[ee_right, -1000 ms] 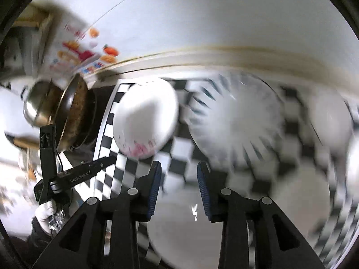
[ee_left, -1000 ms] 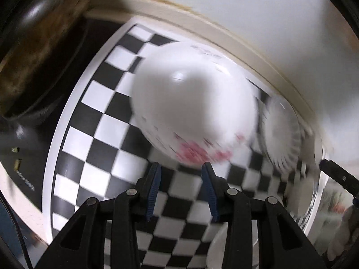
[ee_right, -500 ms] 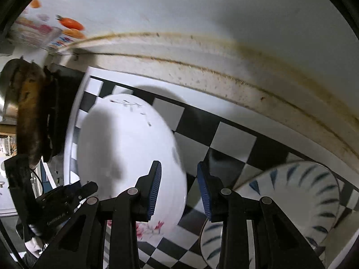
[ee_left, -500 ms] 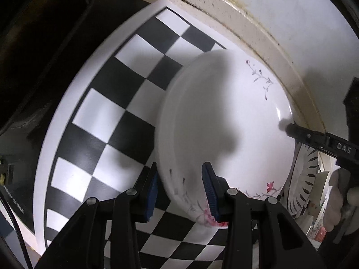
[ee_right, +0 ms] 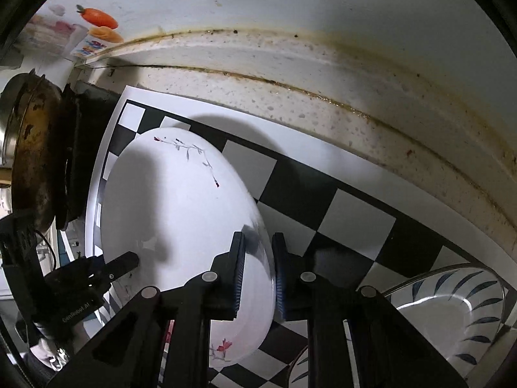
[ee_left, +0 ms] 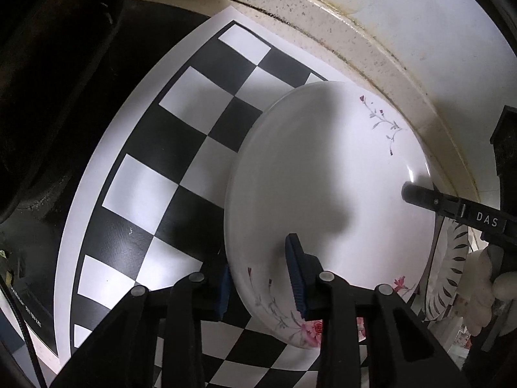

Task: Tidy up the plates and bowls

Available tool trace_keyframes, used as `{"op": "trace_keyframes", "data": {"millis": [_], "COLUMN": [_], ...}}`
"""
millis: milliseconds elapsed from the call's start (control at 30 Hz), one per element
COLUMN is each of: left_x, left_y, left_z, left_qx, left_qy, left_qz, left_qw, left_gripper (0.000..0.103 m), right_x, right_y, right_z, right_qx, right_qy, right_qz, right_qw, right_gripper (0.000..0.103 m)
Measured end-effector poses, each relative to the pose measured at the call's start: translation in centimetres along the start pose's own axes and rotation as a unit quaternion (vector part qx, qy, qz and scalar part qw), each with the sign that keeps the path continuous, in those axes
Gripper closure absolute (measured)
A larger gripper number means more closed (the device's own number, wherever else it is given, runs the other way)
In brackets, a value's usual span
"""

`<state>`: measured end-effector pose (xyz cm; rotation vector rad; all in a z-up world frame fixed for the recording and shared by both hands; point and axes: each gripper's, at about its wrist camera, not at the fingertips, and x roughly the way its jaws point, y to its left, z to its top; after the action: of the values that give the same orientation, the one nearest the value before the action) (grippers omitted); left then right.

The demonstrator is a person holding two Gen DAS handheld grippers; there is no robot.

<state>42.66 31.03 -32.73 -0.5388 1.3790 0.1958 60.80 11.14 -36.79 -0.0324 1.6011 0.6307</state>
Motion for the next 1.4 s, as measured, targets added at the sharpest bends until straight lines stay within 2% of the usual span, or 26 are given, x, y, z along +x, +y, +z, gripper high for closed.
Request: {"op": "trace_keyframes", "data": {"millis": [367, 433, 700, 900, 1067, 1400], "left_x": [-3.6, -4.9, -8.0, -10.7, -11.9, -11.6], "left_y": [-1.8, -0.9, -2.4, -5.6, -8.1, -10.6], "left_z": [1.1, 0.1, -1.8, -3.7, -6.3, -11.5], "left_qx": [0.028, 0.032, 0.062, 0.099, 0.139, 0.202], "left_qy": [-0.038, -0.041, -0.059, -0.062, -0.062, -0.037], "left_qz": [-0.006, -0.01, -0.025, -0.039, -0.049, -0.062], "left_qw": [0.9989, 0.9986, 0.9961, 0.9923, 0.9871, 0.9766], "left_gripper": [0.075, 0.075, 0.075, 0.075, 0.075, 0.075], "right_x": [-2.8, -3.9, -9.4, -14.3, -17.8, -19.0], "right_y": [-0.5, -0.5, -0.3, -0.1, -0.7, -3.0], "right_z": [-1.3, -1.8, -5.1, -9.8, -15.1, -27.1], "right_qx": [-0.003, -0.002, 0.001, 0.017, 0.037, 0.104], "right_qy": [-0.023, -0.033, -0.075, -0.115, -0.143, -0.171], "right_qz": [-0.004, -0.002, 0.002, 0.004, -0.002, -0.003], "right_qw": [1.0, 0.999, 0.997, 0.993, 0.989, 0.98], "right_gripper": [0.087, 0.087, 0.088, 0.088, 0.088, 0.088]}}
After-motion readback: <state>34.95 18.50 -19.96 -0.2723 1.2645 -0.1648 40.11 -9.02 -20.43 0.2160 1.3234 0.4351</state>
